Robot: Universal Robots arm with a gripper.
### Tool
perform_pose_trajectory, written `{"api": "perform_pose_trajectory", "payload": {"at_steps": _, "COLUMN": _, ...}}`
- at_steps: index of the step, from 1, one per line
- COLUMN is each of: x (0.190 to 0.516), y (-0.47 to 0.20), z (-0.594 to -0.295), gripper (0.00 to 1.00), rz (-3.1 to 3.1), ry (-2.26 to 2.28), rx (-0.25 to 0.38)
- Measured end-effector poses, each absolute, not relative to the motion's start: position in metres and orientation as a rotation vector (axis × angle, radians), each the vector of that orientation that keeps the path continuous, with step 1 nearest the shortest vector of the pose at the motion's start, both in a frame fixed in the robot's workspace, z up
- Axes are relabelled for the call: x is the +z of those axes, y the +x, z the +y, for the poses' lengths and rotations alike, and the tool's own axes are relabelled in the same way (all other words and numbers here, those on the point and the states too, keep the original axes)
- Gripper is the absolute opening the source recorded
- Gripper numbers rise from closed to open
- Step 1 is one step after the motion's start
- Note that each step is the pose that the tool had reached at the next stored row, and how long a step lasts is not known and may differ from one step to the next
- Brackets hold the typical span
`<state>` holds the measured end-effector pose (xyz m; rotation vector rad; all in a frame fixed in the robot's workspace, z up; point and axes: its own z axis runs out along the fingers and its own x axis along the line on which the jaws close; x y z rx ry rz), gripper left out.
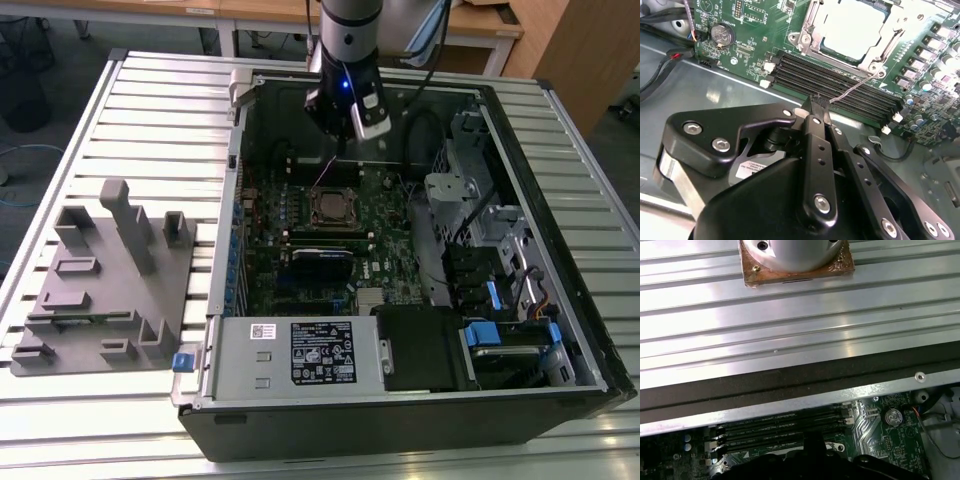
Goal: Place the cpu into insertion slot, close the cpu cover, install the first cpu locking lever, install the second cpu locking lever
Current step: 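Install the first cpu locking lever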
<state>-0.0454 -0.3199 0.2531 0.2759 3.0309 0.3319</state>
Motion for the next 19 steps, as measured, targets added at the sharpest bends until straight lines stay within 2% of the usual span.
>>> {"api": "perform_pose_trajectory", "payload": {"at_steps": 9, "x": 0.256, "y": -0.045, "z": -0.321, "gripper": 0.11, "rz": 3.031, "ry": 0.275, "rx": 0.333}}
{"api": "perform_pose_trajectory", "payload": {"at_steps": 19, "x": 0.246, "y": -0.046, "z": -0.335, "gripper": 0.11, "rz": 3.022, "ry": 0.275, "rx": 0.348}}
